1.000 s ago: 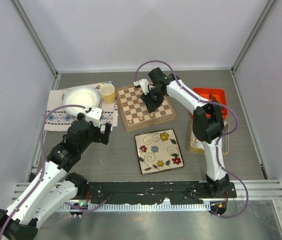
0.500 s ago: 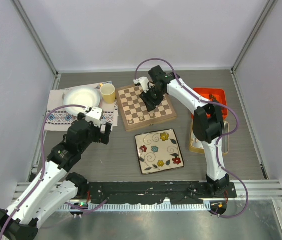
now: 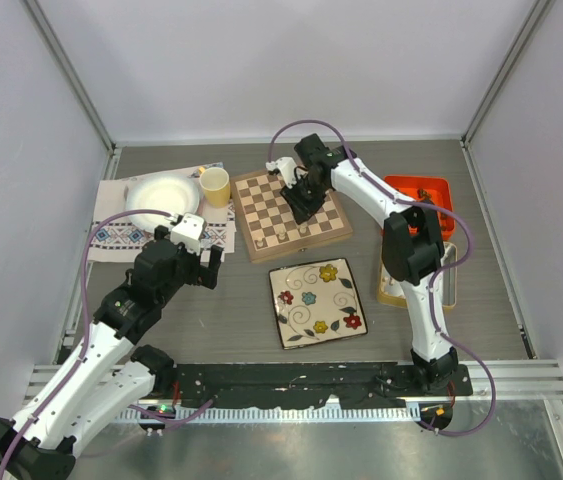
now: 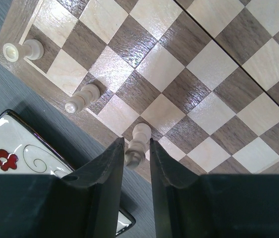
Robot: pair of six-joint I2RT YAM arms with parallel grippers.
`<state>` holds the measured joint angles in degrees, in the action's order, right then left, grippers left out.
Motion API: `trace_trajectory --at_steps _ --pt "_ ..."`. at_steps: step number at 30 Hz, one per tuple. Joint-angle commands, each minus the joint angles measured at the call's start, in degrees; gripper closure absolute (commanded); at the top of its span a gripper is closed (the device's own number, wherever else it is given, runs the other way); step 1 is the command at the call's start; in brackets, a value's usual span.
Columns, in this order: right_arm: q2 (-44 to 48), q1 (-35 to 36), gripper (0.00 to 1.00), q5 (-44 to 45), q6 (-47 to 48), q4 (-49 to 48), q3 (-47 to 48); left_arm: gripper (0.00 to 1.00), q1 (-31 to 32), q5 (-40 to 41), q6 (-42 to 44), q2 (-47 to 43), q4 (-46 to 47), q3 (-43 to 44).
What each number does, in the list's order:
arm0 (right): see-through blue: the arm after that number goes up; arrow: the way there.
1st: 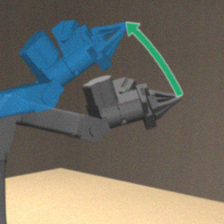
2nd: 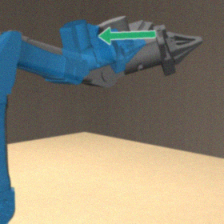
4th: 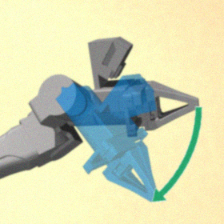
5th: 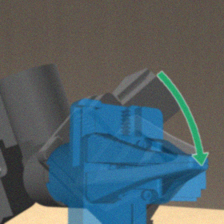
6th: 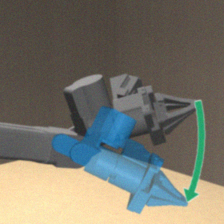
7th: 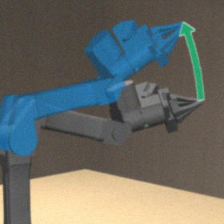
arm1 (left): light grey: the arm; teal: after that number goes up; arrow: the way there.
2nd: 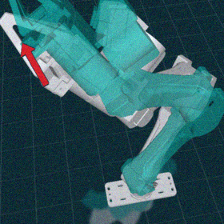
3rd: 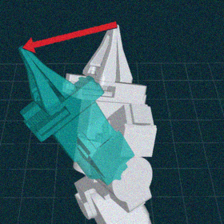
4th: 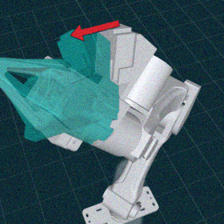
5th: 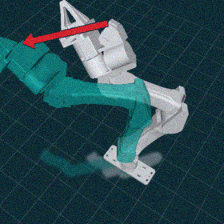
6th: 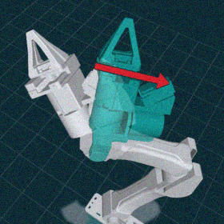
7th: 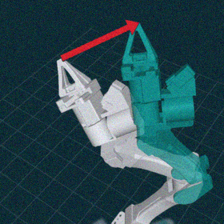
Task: Set up the chess pieces on the board
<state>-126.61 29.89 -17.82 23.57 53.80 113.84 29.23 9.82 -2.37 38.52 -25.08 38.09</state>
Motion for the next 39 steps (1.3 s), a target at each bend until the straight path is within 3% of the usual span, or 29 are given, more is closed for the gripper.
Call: trace_trajectory --at_steps 1,16,39 --pt "0.31 0.43 0.69 -0.11 -0.28 0.51 1.91 0.00 -0.23 -0.51 0.61 -0.20 2.84 -0.12" --pt "1.80 0.43 0.76 0.60 0.86 1.31 0.42 0.00 -0.23 -0.60 0.61 -0.03 2.84 -0.12" --pt "4.44 0.43 0.79 0.42 1.12 1.66 -0.11 0.00 -0.23 -0.60 0.61 -0.03 2.76 -0.03"
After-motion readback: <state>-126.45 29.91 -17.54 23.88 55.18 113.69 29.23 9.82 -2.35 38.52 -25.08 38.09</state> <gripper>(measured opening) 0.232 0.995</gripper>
